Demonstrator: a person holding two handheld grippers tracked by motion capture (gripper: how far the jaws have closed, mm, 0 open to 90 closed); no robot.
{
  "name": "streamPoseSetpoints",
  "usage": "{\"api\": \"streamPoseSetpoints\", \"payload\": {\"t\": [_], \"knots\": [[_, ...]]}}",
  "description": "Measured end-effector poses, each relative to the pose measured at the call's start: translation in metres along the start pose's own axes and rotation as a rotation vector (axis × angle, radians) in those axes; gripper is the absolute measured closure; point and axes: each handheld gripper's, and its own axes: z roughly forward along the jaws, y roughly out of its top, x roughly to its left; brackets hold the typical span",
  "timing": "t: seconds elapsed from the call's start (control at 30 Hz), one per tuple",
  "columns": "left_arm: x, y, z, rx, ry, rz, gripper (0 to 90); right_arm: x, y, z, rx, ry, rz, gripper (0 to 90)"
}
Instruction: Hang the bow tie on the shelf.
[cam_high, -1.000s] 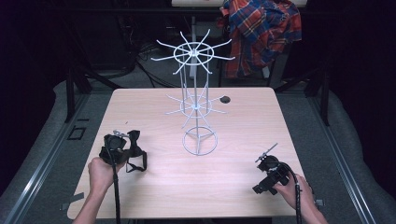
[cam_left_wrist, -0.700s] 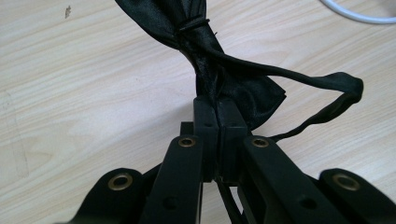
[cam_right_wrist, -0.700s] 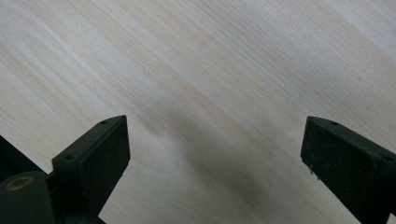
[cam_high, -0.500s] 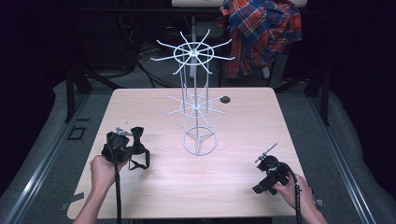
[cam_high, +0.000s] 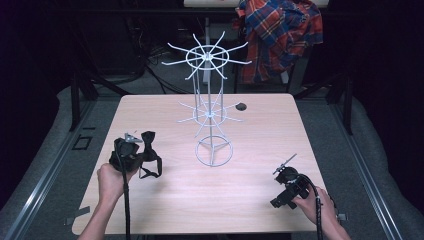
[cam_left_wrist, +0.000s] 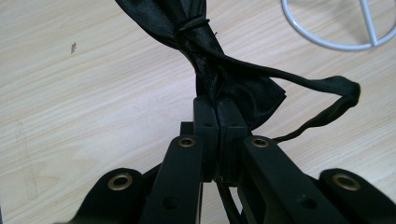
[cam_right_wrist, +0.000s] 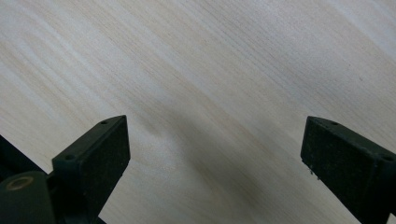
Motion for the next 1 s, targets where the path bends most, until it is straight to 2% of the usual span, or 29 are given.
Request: {"api": "streamPoseSetpoints", "payload": {"t": [0.17,0.4,0.53,0.6,0.77,1.0], "knots": [[0.002,0.001,-0.004,-0.005,0.003,0.001,89.0,0.0,0.0,0.001,-0.01,0.011,0.011,7.7],[0.004,0.003,-0.008,-0.026,-0.001,-0.018,89.0,-0.002,0.0,-0.001,-0.002,0.005,-0.004,7.7],[0.0,0.009,-0.014,-0.044,-0.012,-0.01,89.0,-0.001,-0.002,-0.001,-0.021,0.011,0.014,7.6],[-0.002,0.011,-0.015,-0.052,-0.008,-0.006,89.0,-0.002,-0.001,-0.002,-0.01,0.011,0.001,7.6],[-0.004,0.021,-0.017,-0.074,-0.009,-0.013,89.0,-0.001,-0.001,-0.001,-0.021,0.016,0.01,7.7],[-0.013,0.037,-0.017,-0.089,-0.005,0.019,89.0,-0.004,-0.002,-0.002,-0.018,0.021,0.008,7.7]]}}
